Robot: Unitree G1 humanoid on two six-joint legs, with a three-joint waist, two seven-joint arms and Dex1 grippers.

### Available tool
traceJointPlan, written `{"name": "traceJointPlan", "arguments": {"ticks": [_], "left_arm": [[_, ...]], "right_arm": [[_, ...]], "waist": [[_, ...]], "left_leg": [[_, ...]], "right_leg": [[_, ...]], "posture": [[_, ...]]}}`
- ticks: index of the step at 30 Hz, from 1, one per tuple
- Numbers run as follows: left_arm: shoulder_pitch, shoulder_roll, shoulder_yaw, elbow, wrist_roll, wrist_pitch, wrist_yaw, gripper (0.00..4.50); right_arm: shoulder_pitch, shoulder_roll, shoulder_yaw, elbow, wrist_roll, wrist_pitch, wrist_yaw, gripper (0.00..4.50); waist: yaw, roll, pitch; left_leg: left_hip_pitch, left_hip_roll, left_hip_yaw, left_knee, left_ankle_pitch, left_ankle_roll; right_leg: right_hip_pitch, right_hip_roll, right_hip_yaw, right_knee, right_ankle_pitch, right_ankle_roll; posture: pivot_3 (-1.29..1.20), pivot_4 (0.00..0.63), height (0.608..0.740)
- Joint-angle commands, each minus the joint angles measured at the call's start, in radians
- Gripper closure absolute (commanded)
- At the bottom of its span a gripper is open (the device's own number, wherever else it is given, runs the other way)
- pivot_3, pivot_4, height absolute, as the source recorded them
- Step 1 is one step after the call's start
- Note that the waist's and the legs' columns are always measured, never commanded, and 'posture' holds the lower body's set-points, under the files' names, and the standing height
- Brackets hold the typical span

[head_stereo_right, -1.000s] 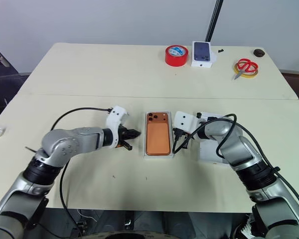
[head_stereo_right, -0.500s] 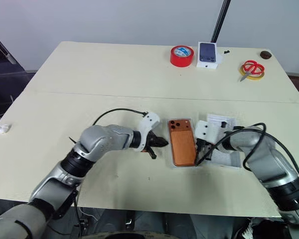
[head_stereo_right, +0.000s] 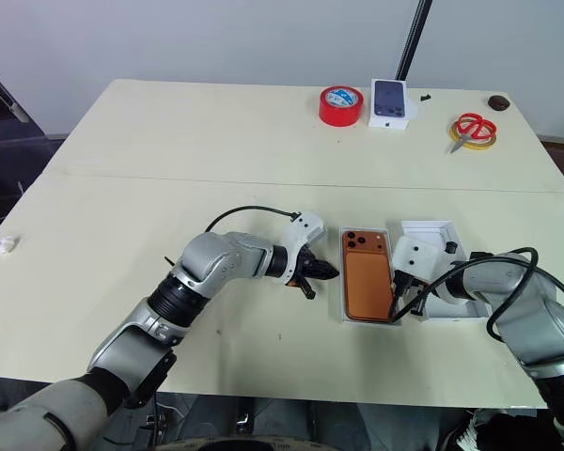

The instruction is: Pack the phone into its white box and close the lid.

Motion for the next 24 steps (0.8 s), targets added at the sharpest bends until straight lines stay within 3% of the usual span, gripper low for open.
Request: {"name": "traceJointPlan", "arguments": {"ticks": [1, 6, 7, 10, 14, 20, 24], "left_arm": [[0.009, 0.016, 0.032, -0.090, -0.004, 0.013, -0.029, 4.41], [0.088, 0.108, 0.093, -0.230, -0.026, 0.047, -0.043, 4.41], [0.113, 0.138, 0.109, -0.259, -0.021, 0.028, -0.049, 4.47], [0.181, 0.221, 0.138, -0.325, 0.010, -0.063, -0.079, 4.50], [0.278, 0.320, 0.171, -0.386, 0.034, -0.236, -0.168, 4.50], [0.391, 0.415, 0.150, -0.461, 0.124, -0.570, -0.318, 4.50], [0.418, 0.428, 0.150, -0.463, 0.133, -0.667, -0.388, 4.50]], "right_arm": [[0.005, -0.046, -0.076, -0.031, 0.028, -0.021, 0.018, 4.50], [0.036, -0.102, -0.174, -0.070, 0.103, 0.010, 0.084, 4.50], [0.041, -0.114, -0.195, -0.081, 0.127, 0.044, 0.101, 4.25], [0.047, -0.138, -0.234, -0.109, 0.181, 0.180, 0.112, 3.21], [0.002, -0.120, -0.234, -0.142, 0.241, 0.389, 0.057, 1.17], [-0.099, -0.056, -0.182, -0.139, 0.292, 0.619, -0.065, 1.17], [-0.175, 0.007, -0.145, -0.107, 0.288, 0.771, -0.178, 1.17]], "waist": [[0.000, 0.000, 0.000], [-0.002, 0.001, 0.000], [-0.003, 0.001, 0.000], [-0.005, 0.002, -0.001], [-0.003, 0.002, -0.001], [0.001, 0.002, -0.001], [0.002, 0.002, -0.001]], "left_leg": [[0.000, 0.000, 0.000, 0.000, 0.000, 0.000], [0.000, 0.001, 0.000, 0.000, 0.000, 0.000], [0.001, 0.002, 0.000, 0.000, 0.000, 0.000], [0.002, 0.003, 0.000, 0.000, 0.000, 0.000], [0.002, 0.004, 0.000, 0.000, 0.000, 0.000], [0.002, 0.004, 0.001, 0.000, 0.000, 0.000], [0.001, 0.004, 0.001, 0.000, 0.000, 0.000]], "right_leg": [[0.000, 0.000, 0.000, 0.000, 0.000, 0.000], [0.000, 0.000, 0.000, 0.001, 0.000, 0.000], [0.000, 0.001, 0.000, 0.001, 0.000, 0.000], [0.000, 0.001, 0.000, 0.002, 0.000, 0.000], [0.000, 0.000, 0.000, 0.002, 0.000, 0.000], [0.000, 0.000, 0.000, 0.002, 0.000, 0.000], [0.000, -0.001, 0.001, 0.001, 0.000, -0.001]], "posture": [[0.00, 0.150, 0.732], [0.00, 0.150, 0.732], [0.00, 0.150, 0.732], [0.00, 0.150, 0.732], [0.00, 0.150, 0.732], [0.00, 0.150, 0.732], [0.00, 0.150, 0.732]]}}
